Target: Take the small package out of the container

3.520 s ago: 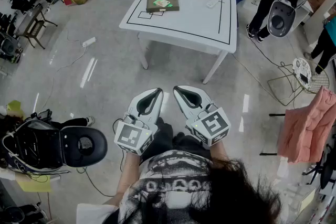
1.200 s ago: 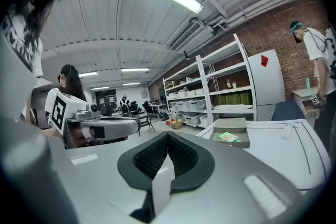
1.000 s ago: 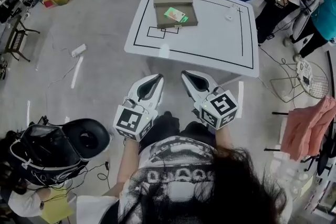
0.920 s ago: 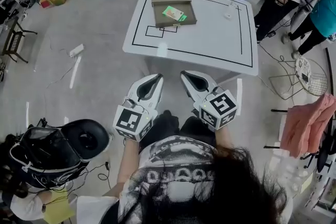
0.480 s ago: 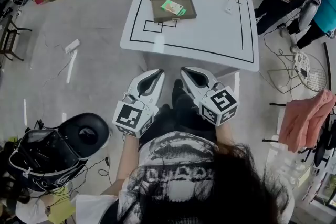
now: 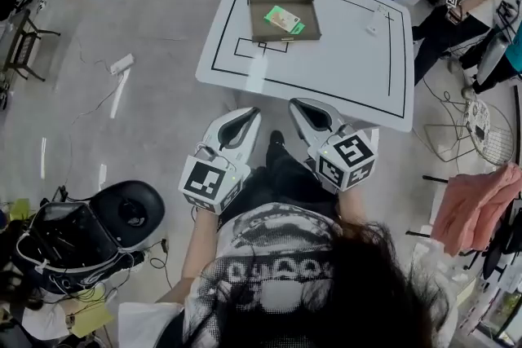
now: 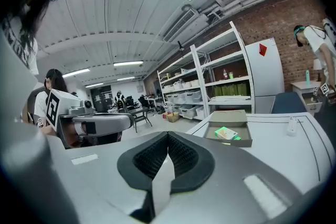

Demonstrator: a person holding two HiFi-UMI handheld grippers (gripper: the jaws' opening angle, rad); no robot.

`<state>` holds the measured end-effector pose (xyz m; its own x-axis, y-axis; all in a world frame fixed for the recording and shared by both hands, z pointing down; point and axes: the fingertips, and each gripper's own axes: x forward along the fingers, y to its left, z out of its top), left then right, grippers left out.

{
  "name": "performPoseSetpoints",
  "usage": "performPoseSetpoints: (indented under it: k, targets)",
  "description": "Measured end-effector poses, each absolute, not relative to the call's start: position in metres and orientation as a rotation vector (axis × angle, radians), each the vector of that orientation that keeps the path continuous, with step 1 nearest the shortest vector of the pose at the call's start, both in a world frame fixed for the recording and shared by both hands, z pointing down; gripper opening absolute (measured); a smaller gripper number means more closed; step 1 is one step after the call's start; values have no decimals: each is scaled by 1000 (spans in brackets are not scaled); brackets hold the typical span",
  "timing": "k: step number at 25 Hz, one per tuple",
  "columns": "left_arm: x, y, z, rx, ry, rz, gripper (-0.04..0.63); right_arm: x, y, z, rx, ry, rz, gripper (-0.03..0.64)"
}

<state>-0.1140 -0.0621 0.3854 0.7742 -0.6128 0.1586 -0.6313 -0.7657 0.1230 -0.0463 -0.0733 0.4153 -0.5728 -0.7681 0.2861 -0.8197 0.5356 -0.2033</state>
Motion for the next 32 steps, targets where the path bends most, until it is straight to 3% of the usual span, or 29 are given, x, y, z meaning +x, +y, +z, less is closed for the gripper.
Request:
performPoseSetpoints:
  k: [8,20,32]
  targets:
    - [-75,-115,387,2768,-1046,178,0,5,-130,415,1348,-2604,487,-2]
    - [-59,-215,396,2753,-1147,224,0,23,-248,444,1148,-2617,420,5]
    - [-61,-244,395,2724,-1241,300,0,26,-354,520,921,-2475,409,139]
